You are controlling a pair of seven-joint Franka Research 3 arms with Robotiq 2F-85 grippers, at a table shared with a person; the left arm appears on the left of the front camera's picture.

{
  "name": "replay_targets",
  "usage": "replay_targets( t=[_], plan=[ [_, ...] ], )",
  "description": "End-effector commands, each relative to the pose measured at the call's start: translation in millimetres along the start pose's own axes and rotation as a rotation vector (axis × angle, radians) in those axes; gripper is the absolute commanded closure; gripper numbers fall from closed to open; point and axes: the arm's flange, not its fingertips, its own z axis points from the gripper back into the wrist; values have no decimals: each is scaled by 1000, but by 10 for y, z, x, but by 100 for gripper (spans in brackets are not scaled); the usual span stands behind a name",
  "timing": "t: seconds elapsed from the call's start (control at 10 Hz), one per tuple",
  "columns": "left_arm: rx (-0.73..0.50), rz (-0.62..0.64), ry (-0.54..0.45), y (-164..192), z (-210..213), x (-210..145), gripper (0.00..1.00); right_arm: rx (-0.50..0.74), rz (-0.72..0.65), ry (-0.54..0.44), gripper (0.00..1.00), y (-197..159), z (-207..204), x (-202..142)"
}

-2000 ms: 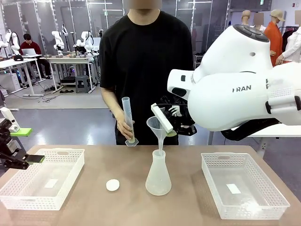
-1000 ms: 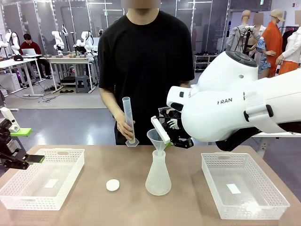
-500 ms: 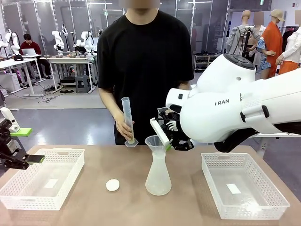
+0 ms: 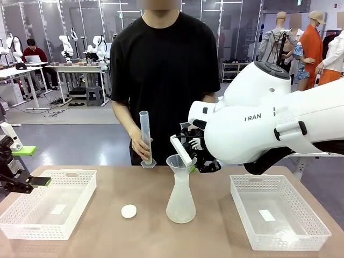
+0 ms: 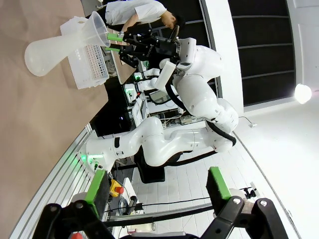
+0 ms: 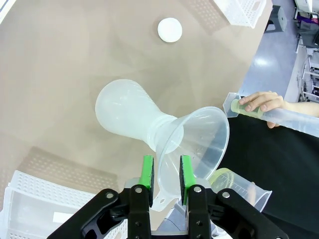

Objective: Prepare the solutions needed for the experiment.
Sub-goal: Pick up the Plastic Funnel and insert it into the Big flask, then once the solution is in the Big flask , pick up the Plastic Funnel and place it back into the right Organizing basket.

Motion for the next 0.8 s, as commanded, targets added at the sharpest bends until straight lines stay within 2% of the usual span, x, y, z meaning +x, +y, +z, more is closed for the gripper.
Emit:
replay_targets(
  t=[0.0,0.7],
  plan=[
    [-4,-6,0,-25,-2,-2,0,0,-2,-1,71,4,-2,-10],
    [-4,-6,0,-25,-2,-2,0,0,-2,-1,71,4,-2,-10]
  ],
)
